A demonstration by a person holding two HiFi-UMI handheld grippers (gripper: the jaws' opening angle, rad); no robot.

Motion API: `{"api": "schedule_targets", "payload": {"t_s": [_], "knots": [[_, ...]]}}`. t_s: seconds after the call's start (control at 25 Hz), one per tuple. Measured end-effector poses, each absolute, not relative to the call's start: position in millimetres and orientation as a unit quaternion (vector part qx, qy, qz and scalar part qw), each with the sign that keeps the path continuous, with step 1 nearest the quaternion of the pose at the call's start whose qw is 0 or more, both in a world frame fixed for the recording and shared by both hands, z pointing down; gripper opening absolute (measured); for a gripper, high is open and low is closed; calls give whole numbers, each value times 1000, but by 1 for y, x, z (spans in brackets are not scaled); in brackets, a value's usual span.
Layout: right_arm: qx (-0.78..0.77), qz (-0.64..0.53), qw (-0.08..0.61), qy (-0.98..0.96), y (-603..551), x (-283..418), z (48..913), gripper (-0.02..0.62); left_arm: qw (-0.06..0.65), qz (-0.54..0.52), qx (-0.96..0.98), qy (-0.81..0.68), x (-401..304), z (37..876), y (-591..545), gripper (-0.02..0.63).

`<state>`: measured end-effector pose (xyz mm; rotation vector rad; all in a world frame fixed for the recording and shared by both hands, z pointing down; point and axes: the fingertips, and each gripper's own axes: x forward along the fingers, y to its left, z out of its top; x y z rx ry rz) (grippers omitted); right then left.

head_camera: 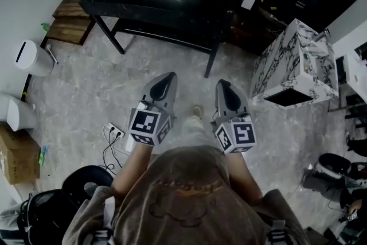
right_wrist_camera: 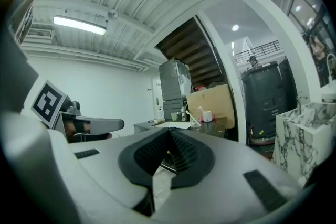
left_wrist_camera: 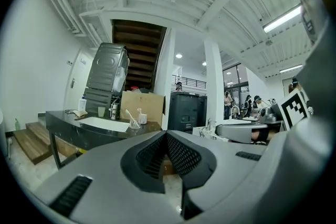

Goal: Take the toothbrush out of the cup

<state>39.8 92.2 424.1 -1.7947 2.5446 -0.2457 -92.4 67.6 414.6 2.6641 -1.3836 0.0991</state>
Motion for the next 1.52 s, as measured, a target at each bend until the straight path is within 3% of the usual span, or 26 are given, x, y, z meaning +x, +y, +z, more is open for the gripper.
{"api": "schedule_targets", "payload": {"t_s": [0.64, 1.52], "knots": [[-537, -76, 7, 840, -79, 82, 403, 5, 82, 20, 871, -484, -52, 394, -88, -3], [-504, -67, 5, 861, -189, 84, 403, 5, 64, 17, 860, -506, -37, 390, -191, -3]]}}
